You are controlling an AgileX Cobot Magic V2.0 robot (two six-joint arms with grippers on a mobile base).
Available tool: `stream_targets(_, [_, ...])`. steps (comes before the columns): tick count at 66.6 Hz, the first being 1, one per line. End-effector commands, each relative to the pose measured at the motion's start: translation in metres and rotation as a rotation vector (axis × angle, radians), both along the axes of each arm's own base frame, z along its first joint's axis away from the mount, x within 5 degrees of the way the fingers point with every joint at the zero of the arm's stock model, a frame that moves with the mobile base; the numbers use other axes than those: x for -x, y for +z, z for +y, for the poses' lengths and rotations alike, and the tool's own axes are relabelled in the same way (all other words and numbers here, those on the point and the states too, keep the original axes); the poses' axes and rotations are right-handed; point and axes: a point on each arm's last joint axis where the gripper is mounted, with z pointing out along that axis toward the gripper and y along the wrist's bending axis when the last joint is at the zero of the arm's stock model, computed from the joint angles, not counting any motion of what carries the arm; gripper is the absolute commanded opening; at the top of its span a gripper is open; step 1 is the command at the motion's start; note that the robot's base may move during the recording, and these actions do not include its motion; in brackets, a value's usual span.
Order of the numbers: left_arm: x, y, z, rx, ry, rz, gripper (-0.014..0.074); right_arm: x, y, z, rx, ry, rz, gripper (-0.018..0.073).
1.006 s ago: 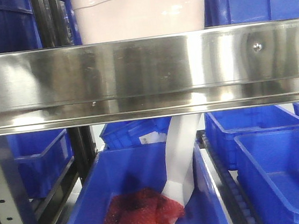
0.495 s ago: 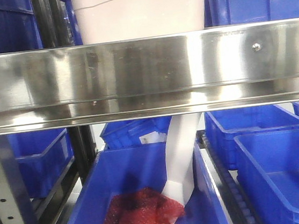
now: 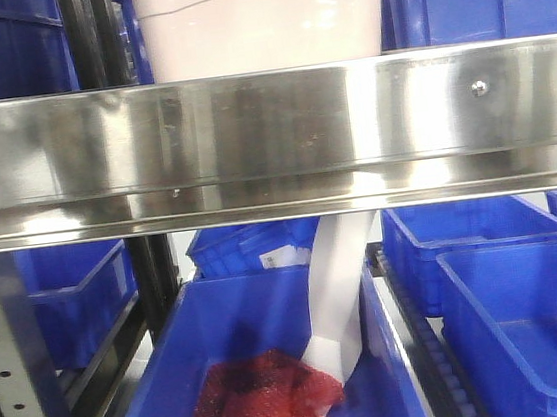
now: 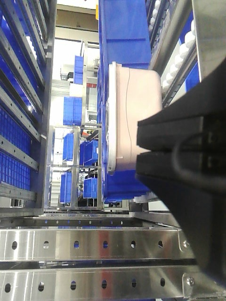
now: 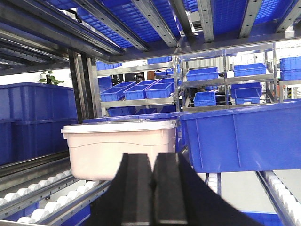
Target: Grab white bin and place on right shelf
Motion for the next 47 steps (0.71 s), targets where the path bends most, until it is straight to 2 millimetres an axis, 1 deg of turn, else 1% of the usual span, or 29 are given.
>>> stream_targets(1, [0.002, 0.012, 0.003, 0.04, 0.016, -0.057, -0.0126, 0.001, 0.011, -0.004, -0.012, -0.04, -0.046, 0.0029])
stream_targets(13, [0.002, 0.012, 0.003, 0.04, 0.016, -0.057, -0.0126, 0.001, 0.011, -0.004, -0.013, -0.04, -0.046, 0.0029])
stream_targets(31, [0.002, 0.012, 0.003, 0.04, 0.016, -0.057, -0.0126, 0.001, 0.013, -0.01, -0.041, -0.103, -0.087, 0.0029])
stream_targets(37, [0.002, 0.012, 0.003, 0.04, 0.016, -0.057, -0.0126, -0.001, 0.007, -0.01, -0.048, -0.117, -0.07, 0.0029])
stream_targets(43, [0.002, 0.012, 0.003, 0.04, 0.016, -0.057, -0.0126, -0.005, -0.004, -0.01, -0.01, -0.145, -0.048, 0.0029])
stream_targets(47, [0.002, 0.012, 0.003, 0.04, 0.016, -0.057, -0.0126, -0.009, -0.013, -0.01, -0.017, -0.154, -0.025, 0.0029])
